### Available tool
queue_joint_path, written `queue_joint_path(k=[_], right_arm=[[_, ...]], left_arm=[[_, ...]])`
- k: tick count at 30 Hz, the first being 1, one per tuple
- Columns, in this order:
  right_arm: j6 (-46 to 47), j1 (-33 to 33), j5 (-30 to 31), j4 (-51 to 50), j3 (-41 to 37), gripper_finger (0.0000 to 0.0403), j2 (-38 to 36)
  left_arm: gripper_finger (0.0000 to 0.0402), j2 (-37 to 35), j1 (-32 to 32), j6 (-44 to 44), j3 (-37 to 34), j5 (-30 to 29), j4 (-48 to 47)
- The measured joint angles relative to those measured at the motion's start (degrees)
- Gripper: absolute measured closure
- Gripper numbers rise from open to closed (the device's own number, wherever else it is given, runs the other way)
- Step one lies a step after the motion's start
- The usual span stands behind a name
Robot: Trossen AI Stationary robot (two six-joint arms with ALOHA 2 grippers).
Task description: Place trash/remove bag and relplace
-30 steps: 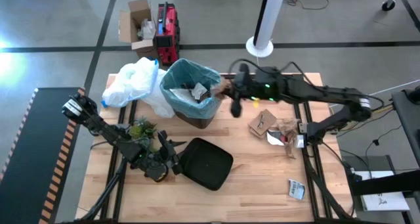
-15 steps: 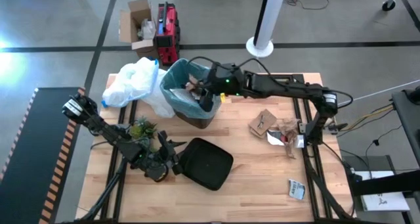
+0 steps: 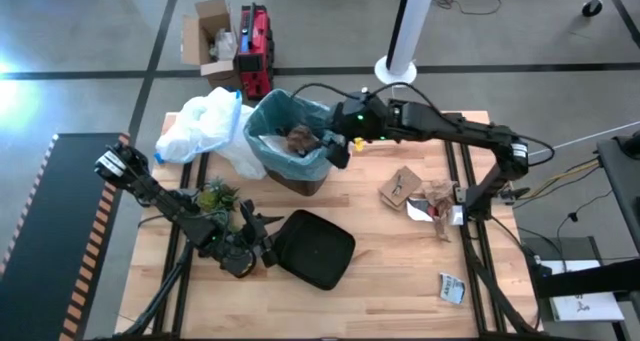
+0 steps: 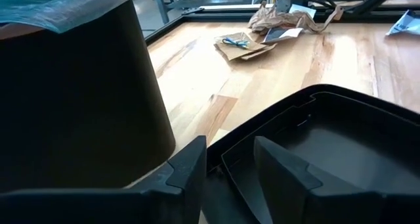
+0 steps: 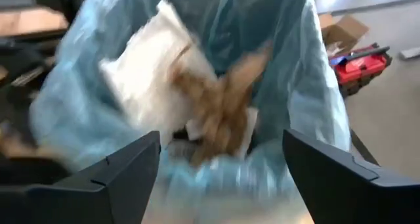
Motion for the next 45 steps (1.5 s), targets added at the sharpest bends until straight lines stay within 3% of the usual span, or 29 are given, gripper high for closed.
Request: queue_joint_path(k=[7, 14, 20, 29, 33, 38, 45], right_arm=[[4.1, 3.6, 10.8, -9.8, -7.6, 0.0094, -9.8], [16.7, 5.5, 11.7, -13.0, -28.2, 0.0093, -22.1], [26.3, 5.8, 12.2, -10.8, -46.2, 0.0093, -27.1], [44.4, 5.8, 23.2, -0.2, -63.3, 0.0110, -24.4], [47.9, 5.9, 22.7, 2.9, -67.3, 0.0127, -21.0], [48.1, 6.7, 16.6, 16.2, -70.4, 0.0141, -16.5], [45.4, 12.7, 14.1, 28.3, -69.4, 0.0139, -11.1]], left_arm=[[0.0300, 1.2, 0.0, -1.5, 0.0, 0.0, 0.3], [0.0309, 5.3, 0.4, -2.0, 0.0, 0.0, 2.6], [0.0314, 8.5, 0.5, -2.0, 1.5, 0.0, 2.8], [0.0309, 9.2, 0.5, -1.2, 2.0, 0.0, 2.7], [0.0303, 9.0, 0.5, -0.9, 2.3, 0.1, 2.5], [0.0296, 9.0, 0.5, 0.5, 3.1, 0.6, 2.4], [0.0288, 9.0, 0.5, 2.4, 5.6, 3.1, 2.0]])
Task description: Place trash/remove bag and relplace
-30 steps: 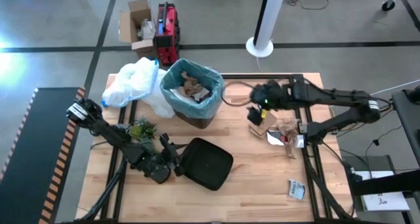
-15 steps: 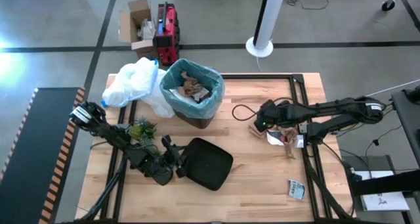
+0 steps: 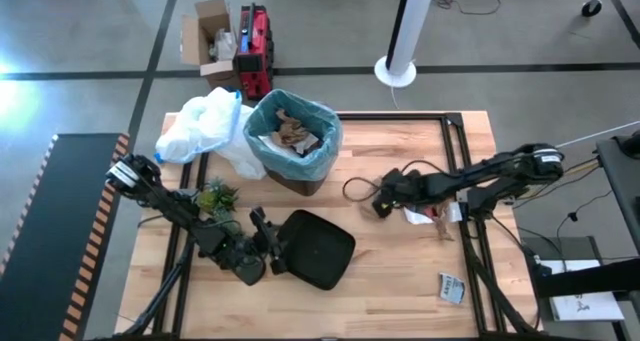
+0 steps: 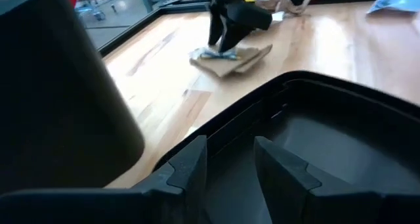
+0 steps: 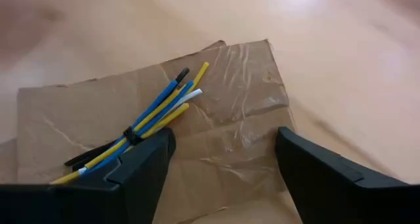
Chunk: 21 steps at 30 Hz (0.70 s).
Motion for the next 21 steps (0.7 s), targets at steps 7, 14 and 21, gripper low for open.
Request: queue_joint_path(k=[7, 14, 21], right_arm=[[-5.5, 9.1, -2.2, 2.8, 4.1, 0.0125, 2.9], [-9.4, 15.7, 2.3, 0.7, 7.6, 0.0128, 3.8], [-17.4, 21.4, 9.0, 4.5, 11.3, 0.0127, 3.1]], left_arm=[[0.0293, 0.0, 0.0, 2.9, 4.6, 4.3, -0.6], [0.0311, 1.4, -0.4, 2.6, 9.3, 6.9, -2.3], [0.0325, 7.9, -2.7, 2.6, 17.5, 10.4, -3.0]])
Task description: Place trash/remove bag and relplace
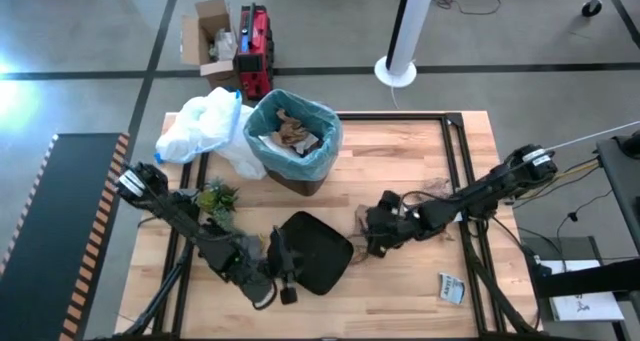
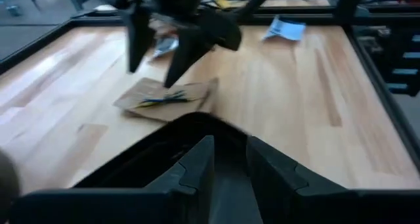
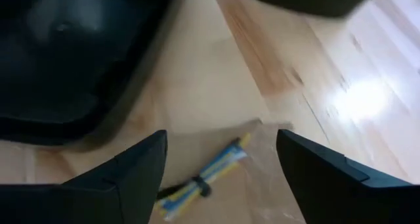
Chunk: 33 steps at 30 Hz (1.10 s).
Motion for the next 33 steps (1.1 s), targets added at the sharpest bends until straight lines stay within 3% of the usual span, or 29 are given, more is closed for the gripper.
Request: queue_joint_path(k=[8, 12, 16, 19, 24, 27, 33], right_arm=[[-2.3, 0.9, 1.5, 12.6, 0.7, 0.0130, 11.9], [-4.6, 2.7, -1.5, 19.8, 5.7, 0.0135, 18.1], [-8.7, 5.4, -3.9, 19.8, 11.0, 0.0135, 21.3], [-9.3, 7.2, -0.5, 14.8, 12.0, 0.0127, 20.3], [-3.3, 10.4, 9.3, -2.9, 8.9, 0.0111, 12.6], [0.7, 12.4, 8.9, -9.6, 5.2, 0.0103, 7.5], [7.2, 14.7, 6.7, -10.5, -1.2, 0.0097, -1.2]], left_arm=[[0.0316, 9.1, -1.1, 0.0, 11.8, 0.0, -5.9], [0.0307, 12.2, -1.2, -0.1, 15.8, -0.1, -7.3], [0.0297, 14.8, -0.6, 0.0, 18.6, -1.9, -7.4], [0.0290, 17.0, 0.7, -0.4, 20.6, -4.3, -7.2], [0.0285, 20.7, 4.0, -0.7, 24.0, -4.6, -7.4], [0.0288, 22.6, 6.1, 1.1, 26.3, -4.4, -7.2], [0.0298, 25.8, 12.3, 1.5, 30.2, -4.4, -7.0]])
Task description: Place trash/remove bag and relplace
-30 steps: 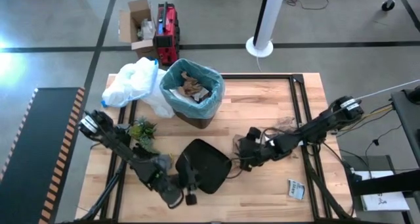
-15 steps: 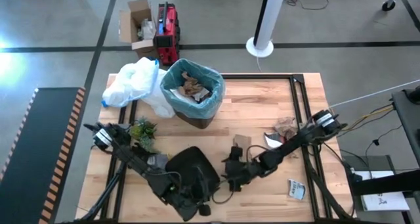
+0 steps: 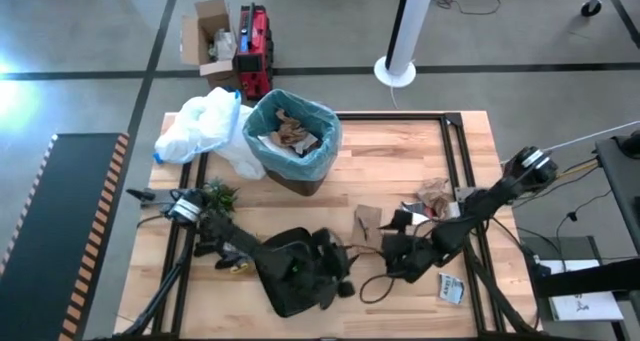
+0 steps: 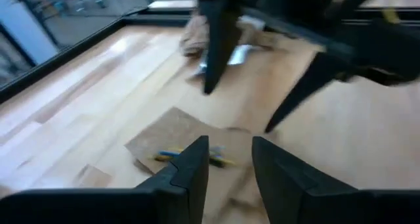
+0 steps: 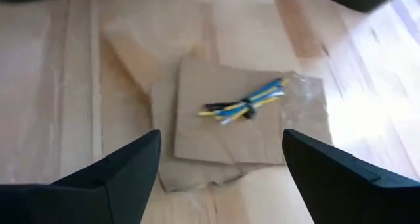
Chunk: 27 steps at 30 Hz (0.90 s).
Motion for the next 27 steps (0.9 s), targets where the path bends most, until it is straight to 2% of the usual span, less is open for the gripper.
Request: queue_joint_path(k=[2, 6, 11, 18, 22, 27], right_arm=[[2.1, 0.0, 2.0, -0.7, -2.6, 0.0100, -2.1], [5.4, -0.6, 4.3, 0.4, -6.6, 0.0109, -2.8], [5.9, -0.7, 3.3, 8.0, -10.2, 0.0119, -0.8], [2.3, -0.3, 0.9, 14.9, -10.5, 0.0125, 2.9], [-3.2, -0.3, 0.8, 14.9, -9.1, 0.0122, 3.2], [-5.2, -0.4, 0.9, 15.1, -7.0, 0.0122, 0.3]], left_arm=[[0.0301, 1.2, 2.3, -0.9, 0.9, 0.9, 0.0], [0.0305, 3.9, 5.7, -1.3, 2.7, 6.9, 0.0], [0.0310, 6.7, 6.9, -1.4, 3.9, 10.9, -0.7], [0.0315, 8.1, 7.0, -2.7, 3.9, 15.1, -1.6], [0.0311, 7.4, 6.8, -3.7, 3.8, 13.7, -2.5], [0.0298, 4.3, 6.4, -1.7, 3.8, 11.7, -6.7]])
